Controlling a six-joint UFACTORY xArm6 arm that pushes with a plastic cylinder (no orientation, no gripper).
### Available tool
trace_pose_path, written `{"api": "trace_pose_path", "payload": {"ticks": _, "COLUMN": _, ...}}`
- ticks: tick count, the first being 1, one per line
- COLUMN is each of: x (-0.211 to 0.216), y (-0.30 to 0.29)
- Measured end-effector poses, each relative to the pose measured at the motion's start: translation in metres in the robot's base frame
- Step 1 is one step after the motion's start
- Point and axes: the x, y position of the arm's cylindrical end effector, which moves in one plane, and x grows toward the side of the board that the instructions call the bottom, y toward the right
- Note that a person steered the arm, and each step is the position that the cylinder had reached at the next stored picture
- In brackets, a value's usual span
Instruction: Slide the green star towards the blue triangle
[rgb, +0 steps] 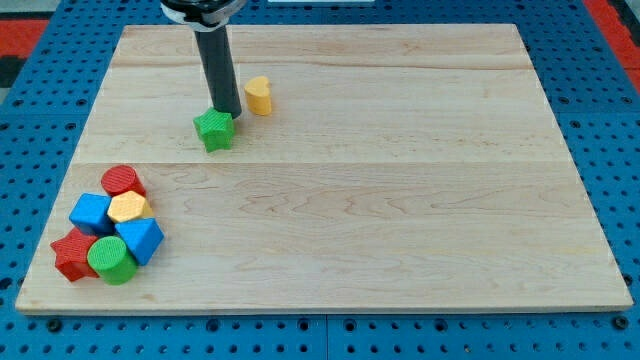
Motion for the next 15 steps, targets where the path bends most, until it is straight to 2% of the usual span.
{"api": "trace_pose_path", "payload": {"ticks": 2, "x": 0.0, "y": -0.031}}
{"api": "trace_pose_path", "payload": {"ticks": 3, "x": 0.002, "y": 0.014}}
{"api": "trace_pose_path", "payload": {"ticks": 4, "x": 0.013, "y": 0.034}}
{"api": "trace_pose_path", "payload": {"ticks": 7, "x": -0.005, "y": -0.077}}
{"api": "trace_pose_path", "payload": {"ticks": 8, "x": 0.014, "y": -0.078}}
{"api": "trace_pose_path", "payload": {"ticks": 9, "x": 0.022, "y": -0.021}}
{"api": "trace_pose_path", "payload": {"ticks": 10, "x": 0.022, "y": 0.007}}
{"api": "trace_pose_path", "payload": {"ticks": 12, "x": 0.039, "y": -0.006}}
{"api": "trace_pose_path", "payload": {"ticks": 14, "x": 0.061, "y": 0.048}}
{"api": "trace_pose_path", "payload": {"ticks": 15, "x": 0.075, "y": 0.053}}
